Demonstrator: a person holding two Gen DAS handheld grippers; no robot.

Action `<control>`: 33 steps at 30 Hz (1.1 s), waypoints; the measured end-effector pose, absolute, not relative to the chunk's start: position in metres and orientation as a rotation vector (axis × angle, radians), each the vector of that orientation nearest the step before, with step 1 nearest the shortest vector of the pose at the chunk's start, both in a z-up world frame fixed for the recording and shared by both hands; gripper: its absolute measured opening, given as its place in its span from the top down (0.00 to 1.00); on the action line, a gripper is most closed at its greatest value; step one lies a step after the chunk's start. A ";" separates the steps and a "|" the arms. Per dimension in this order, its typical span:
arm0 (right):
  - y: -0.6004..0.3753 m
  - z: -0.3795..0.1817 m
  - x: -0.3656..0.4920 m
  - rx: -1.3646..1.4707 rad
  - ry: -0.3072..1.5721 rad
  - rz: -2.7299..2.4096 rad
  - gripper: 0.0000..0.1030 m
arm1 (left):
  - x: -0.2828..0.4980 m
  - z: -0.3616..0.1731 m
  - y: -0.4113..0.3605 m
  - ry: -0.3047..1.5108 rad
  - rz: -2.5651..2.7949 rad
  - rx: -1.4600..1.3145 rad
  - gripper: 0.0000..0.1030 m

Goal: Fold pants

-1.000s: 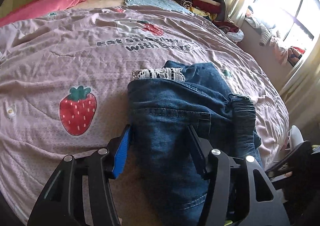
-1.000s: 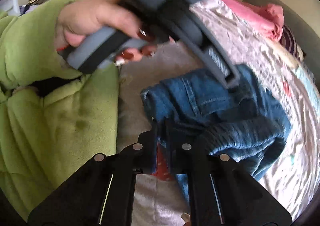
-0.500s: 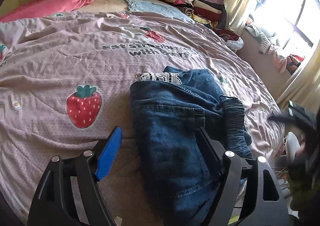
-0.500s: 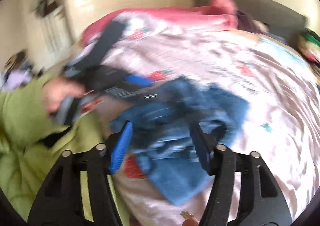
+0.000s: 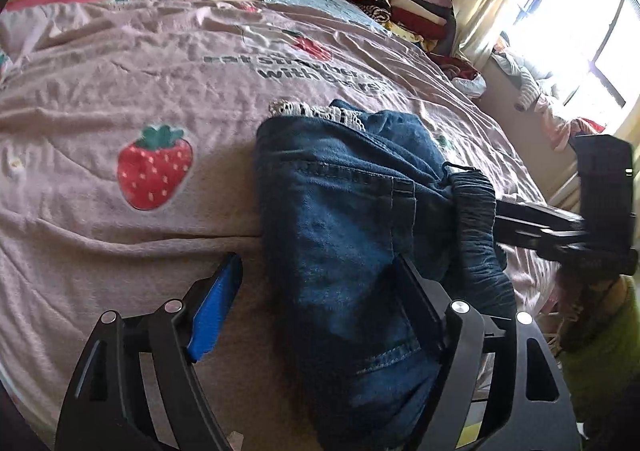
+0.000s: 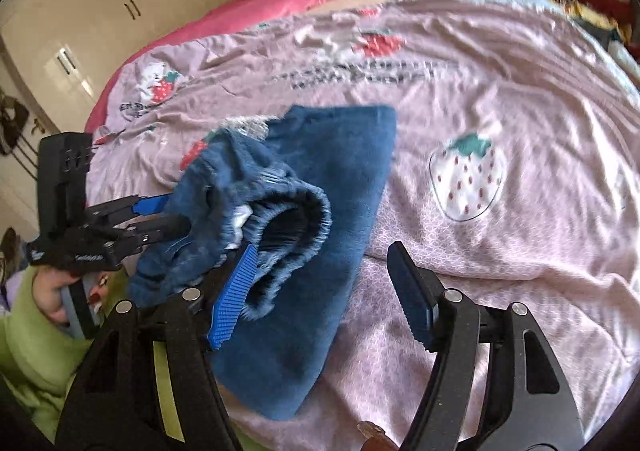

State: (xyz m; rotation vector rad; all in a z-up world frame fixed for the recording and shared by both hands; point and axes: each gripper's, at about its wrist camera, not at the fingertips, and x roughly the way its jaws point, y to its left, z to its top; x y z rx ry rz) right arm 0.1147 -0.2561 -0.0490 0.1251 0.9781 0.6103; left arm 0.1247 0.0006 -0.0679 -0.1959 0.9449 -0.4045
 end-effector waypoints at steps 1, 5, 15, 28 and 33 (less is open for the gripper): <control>-0.256 -0.054 0.117 0.145 0.993 0.625 0.41 | 0.126 -0.069 0.000 0.945 -0.409 -0.200 0.32; -0.253 -0.071 0.131 0.219 1.029 0.669 0.43 | 0.129 -0.072 -0.007 0.942 -0.429 -0.212 0.48; -0.227 -0.030 0.116 0.098 0.877 0.764 0.86 | 0.123 -0.050 -0.007 0.879 -0.433 -0.201 0.74; -0.197 -0.032 0.149 0.025 0.873 0.713 0.81 | 0.135 -0.049 0.020 0.852 -0.325 -0.207 0.72; -0.203 -0.047 0.153 0.026 0.923 0.648 0.69 | 0.139 -0.057 0.027 0.882 -0.302 -0.221 0.54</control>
